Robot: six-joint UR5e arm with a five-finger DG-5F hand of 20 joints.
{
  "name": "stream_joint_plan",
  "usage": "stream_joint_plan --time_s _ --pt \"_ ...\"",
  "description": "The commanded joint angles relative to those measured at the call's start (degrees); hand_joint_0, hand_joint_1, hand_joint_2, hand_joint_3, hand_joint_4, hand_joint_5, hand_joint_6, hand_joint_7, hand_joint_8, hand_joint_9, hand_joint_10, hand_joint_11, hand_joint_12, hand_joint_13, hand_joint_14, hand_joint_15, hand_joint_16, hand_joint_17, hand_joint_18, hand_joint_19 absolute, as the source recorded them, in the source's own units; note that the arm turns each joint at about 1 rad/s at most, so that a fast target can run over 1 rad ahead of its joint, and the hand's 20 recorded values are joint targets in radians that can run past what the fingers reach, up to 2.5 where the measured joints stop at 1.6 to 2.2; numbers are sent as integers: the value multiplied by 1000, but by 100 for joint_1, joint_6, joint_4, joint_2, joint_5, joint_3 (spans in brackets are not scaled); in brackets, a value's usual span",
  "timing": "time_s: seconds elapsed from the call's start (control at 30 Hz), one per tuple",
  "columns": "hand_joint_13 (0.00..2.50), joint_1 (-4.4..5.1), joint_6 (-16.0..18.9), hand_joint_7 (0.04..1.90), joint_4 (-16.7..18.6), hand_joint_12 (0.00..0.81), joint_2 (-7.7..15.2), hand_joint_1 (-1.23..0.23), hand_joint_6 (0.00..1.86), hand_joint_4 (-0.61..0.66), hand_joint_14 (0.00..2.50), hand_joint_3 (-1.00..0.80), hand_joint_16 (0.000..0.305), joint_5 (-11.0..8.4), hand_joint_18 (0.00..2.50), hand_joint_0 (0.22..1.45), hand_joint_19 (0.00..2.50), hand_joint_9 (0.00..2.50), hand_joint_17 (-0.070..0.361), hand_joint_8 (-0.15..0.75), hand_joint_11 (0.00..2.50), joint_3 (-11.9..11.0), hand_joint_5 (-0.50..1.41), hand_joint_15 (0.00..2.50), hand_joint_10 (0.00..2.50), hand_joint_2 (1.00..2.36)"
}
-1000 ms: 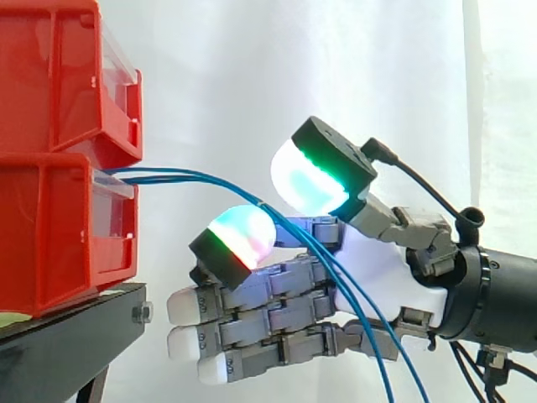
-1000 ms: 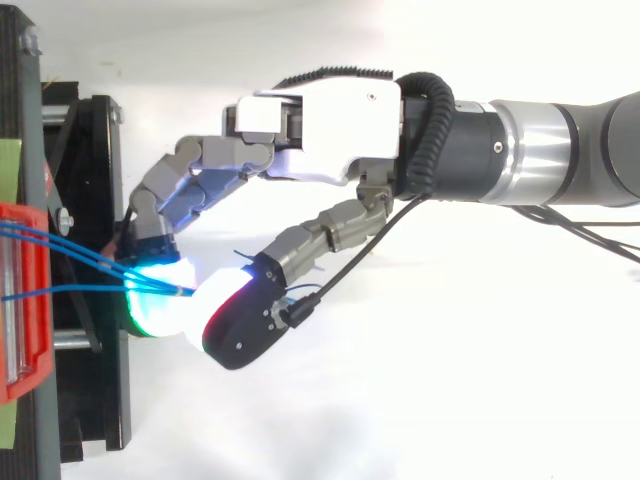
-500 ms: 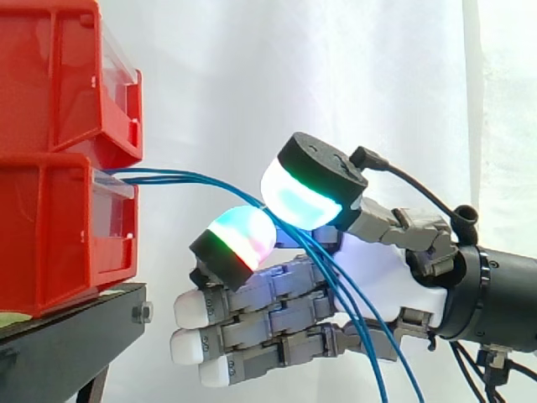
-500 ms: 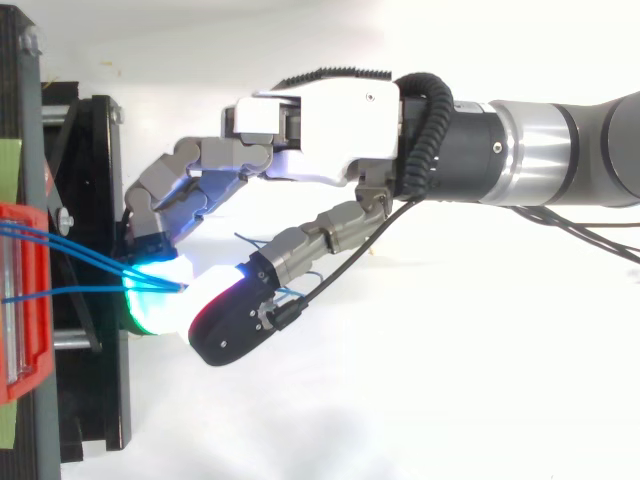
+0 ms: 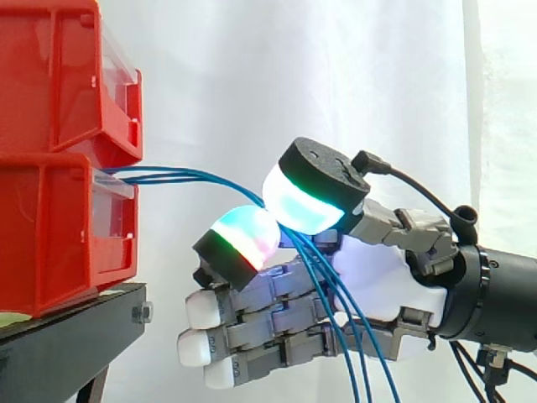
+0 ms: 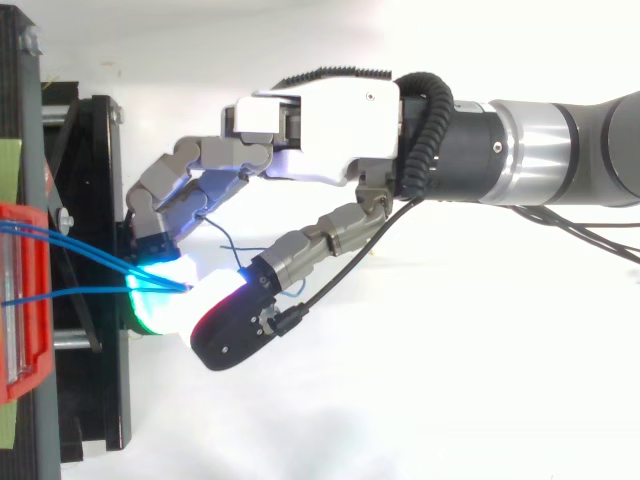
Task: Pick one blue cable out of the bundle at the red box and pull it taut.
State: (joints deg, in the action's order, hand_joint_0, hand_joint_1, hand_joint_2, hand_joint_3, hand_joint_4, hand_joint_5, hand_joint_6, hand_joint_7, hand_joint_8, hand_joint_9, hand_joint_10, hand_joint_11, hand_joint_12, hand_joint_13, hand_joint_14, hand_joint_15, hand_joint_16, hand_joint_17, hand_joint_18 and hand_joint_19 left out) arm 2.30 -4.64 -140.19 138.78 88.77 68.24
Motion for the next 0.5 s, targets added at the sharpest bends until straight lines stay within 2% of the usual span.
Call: stream_joint_plan --time_s 0.0,0.07,0.13,0.17,0.23,0.27,0.3,0.33,0.47 --pt "746 -2 16 965 -26 394 0 -843 858 183 8 -258 55 0 575 623 249 1048 123 413 622 5 -92 270 12 1016" --pt "785 -2 43 966 -246 396 -35 -839 856 184 9 -271 55 0 584 626 248 1159 123 420 859 -4 -93 305 12 1017" --pt "805 7 51 961 -325 399 -44 -837 856 185 10 -280 55 0 588 629 247 1206 123 428 957 -4 -94 330 10 1016" --pt "812 7 104 963 -712 399 -53 -835 856 184 12 -283 55 0 588 629 254 1235 123 422 1046 -74 -96 338 9 1016" --pt "821 -2 148 948 -993 398 -53 -834 857 184 11 -285 55 9 590 630 258 1245 123 420 1124 -171 -96 349 8 1016" --pt "823 -2 148 947 -1090 399 -53 -833 857 186 11 -288 55 17 590 630 254 1251 123 417 1119 -197 -97 352 8 1016" --pt "824 -11 157 947 -1441 399 -53 -833 857 186 11 -287 55 53 591 630 254 1255 123 419 1132 -320 -97 352 7 1016" --pt "826 -19 157 945 -1617 399 -53 -833 856 188 11 -289 55 70 590 630 256 1260 123 417 1160 -382 -97 355 8 1016" --pt "831 -28 157 938 -1907 397 -53 -832 856 179 13 -296 55 105 593 631 262 1263 123 416 1162 -487 -97 366 8 1016"
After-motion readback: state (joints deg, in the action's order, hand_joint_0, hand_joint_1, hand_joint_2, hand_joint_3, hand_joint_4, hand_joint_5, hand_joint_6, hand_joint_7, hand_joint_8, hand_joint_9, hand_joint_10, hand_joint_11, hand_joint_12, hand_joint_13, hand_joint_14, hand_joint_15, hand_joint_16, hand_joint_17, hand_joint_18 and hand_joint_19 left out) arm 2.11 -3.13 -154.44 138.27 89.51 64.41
